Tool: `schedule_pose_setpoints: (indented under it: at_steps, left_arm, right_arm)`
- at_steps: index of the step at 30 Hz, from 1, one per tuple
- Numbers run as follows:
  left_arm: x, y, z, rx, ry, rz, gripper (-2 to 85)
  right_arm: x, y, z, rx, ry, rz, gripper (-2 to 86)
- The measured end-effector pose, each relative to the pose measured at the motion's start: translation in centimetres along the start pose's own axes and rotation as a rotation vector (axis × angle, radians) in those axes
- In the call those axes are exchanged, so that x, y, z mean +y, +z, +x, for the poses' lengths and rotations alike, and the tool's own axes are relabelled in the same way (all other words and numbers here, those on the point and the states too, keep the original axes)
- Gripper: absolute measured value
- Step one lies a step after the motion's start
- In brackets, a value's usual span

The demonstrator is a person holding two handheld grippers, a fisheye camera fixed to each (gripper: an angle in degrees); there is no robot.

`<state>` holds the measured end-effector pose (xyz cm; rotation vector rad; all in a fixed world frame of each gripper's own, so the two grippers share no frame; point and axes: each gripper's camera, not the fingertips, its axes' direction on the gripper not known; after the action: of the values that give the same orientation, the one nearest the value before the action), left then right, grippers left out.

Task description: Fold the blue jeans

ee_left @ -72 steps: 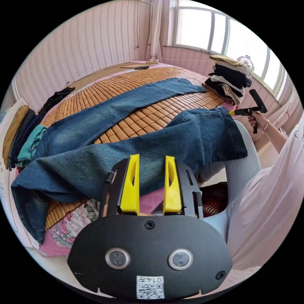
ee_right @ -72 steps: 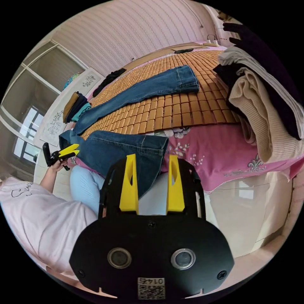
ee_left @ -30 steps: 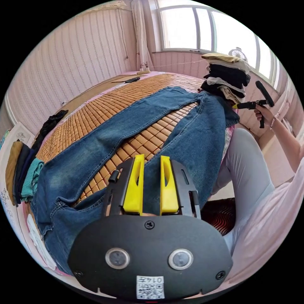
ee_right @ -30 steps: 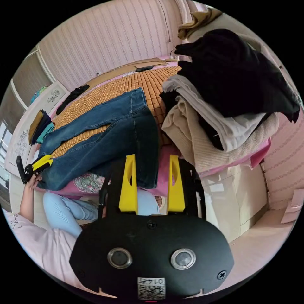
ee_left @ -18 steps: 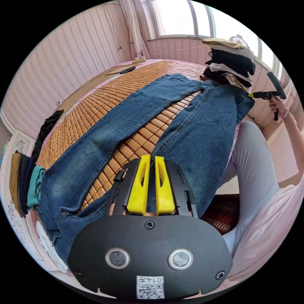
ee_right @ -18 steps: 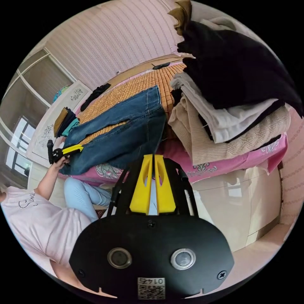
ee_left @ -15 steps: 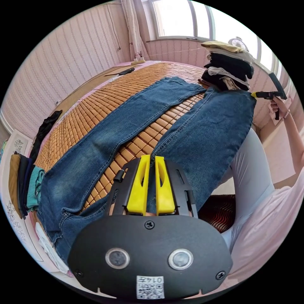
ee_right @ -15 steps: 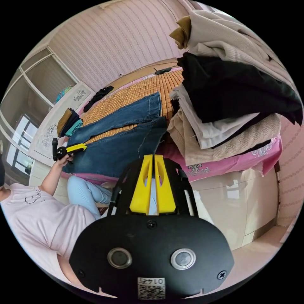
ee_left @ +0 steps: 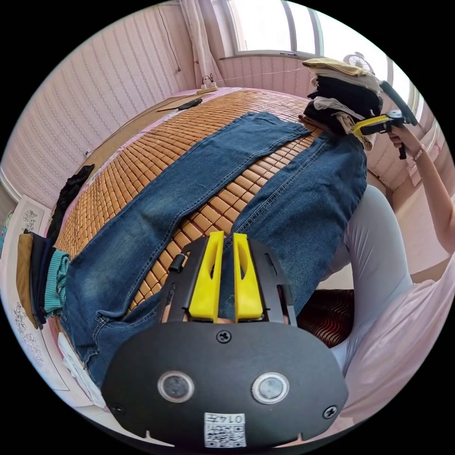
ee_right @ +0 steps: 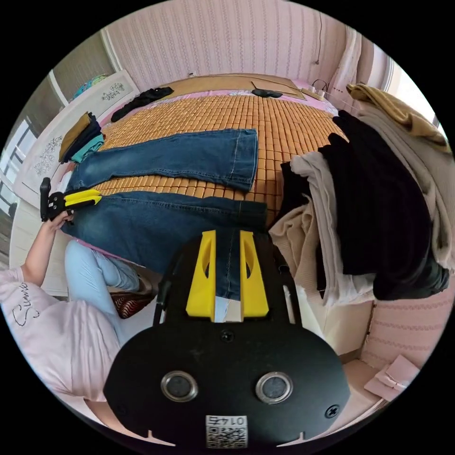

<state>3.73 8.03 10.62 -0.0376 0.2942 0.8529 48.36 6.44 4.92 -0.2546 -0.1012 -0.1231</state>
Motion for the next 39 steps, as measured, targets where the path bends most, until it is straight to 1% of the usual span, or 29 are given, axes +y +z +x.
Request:
schedule_pose_setpoints:
  at_steps: [2,4,5,7,8,9,11,14,16,17,18,20,21,23,24,27,33,37,39]
  left_arm:
    - [-0.5,0.8,0.1,0.006,-0.001,-0.039,5.6]
    - [-1.0,2.7,0.2,0.002,-0.013,-0.122,7.1]
    - [-1.0,2.9,0.3,0.0,-0.015,-0.125,7.2]
    - [-1.2,3.1,0.4,-0.005,-0.022,-0.116,7.3]
    - [-1.3,3.1,0.4,-0.002,-0.02,-0.119,7.2]
    - [-1.4,3.1,0.4,0.002,-0.018,-0.12,6.9]
    - [-1.4,3.2,0.2,0.016,-0.015,-0.122,6.5]
    - [-1.4,3.2,-0.2,0.032,-0.012,-0.126,6.5]
    - [-1.4,3.2,-0.2,0.026,-0.003,-0.13,6.4]
    - [-1.4,3.2,-0.2,0.024,-0.001,-0.132,6.4]
    - [-1.4,3.2,-0.2,0.021,0.002,-0.135,6.4]
    - [-1.2,3.2,-0.3,0.021,0.006,-0.135,6.5]
    - [-1.0,3.2,-0.5,0.025,0.004,-0.133,6.5]
    - [-0.8,3.2,-0.9,0.038,-0.006,-0.133,6.5]
    - [-0.6,3.1,-1.0,0.042,-0.006,-0.134,6.5]
    - [-0.3,3.0,-1.2,0.038,0.012,-0.142,6.5]
    - [0.7,2.6,-2.2,0.036,0.027,-0.152,6.2]
    - [2.1,2.3,-2.8,0.027,0.008,-0.115,6.2]
    - [3.1,2.2,-3.2,0.025,-0.009,-0.085,6.2]
  right_arm:
    - [-2.4,2.3,0.3,0.054,0.026,-0.027,9.0]
    - [-4.4,5.6,1.0,0.046,0.054,-0.142,10.0]
    - [-5.3,7.5,0.9,0.038,0.047,-0.203,10.4]
    - [-5.9,7.5,0.1,0.052,0.006,-0.146,9.3]
    - [-6.4,7.6,-0.5,0.019,-0.024,-0.152,4.3]
    - [-6.9,7.9,-1.1,0.045,-0.041,-0.157,1.6]
    - [-7.4,8.6,-2.0,0.085,-0.078,-0.174,0.8]
    - [-8.3,8.7,-2.8,0.118,-0.087,-0.183,1.0]
    - [-8.7,8.2,-2.7,0.19,-0.033,-0.143,1.9]
    - [-8.9,8.0,-2.4,0.192,0.008,-0.122,6.0]
    - [-9.2,8.4,-2.0,0.152,0.032,-0.141,9.0]
    - [-9.6,9.8,-2.0,0.086,0.013,-0.203,10.6]
    - [-9.8,9.9,-2.1,0.057,0.02,-0.18,10.0]
    - [-9.9,10.2,-2.5,0.066,0.011,-0.167,8.2]
    - [-10.1,10.2,-2.6,0.054,0.006,-0.159,4.9]
    - [-10.6,10.3,-3.3,0.05,-0.033,-0.16,1.7]
    - [-12.5,8.8,-4.6,0.059,-0.069,-0.101,0.3]
    - [-13.9,9.3,-5.7,0.087,-0.077,-0.115,0.1]
    - [-14.5,11.1,-6.6,0.121,-0.083,-0.151,0.1]
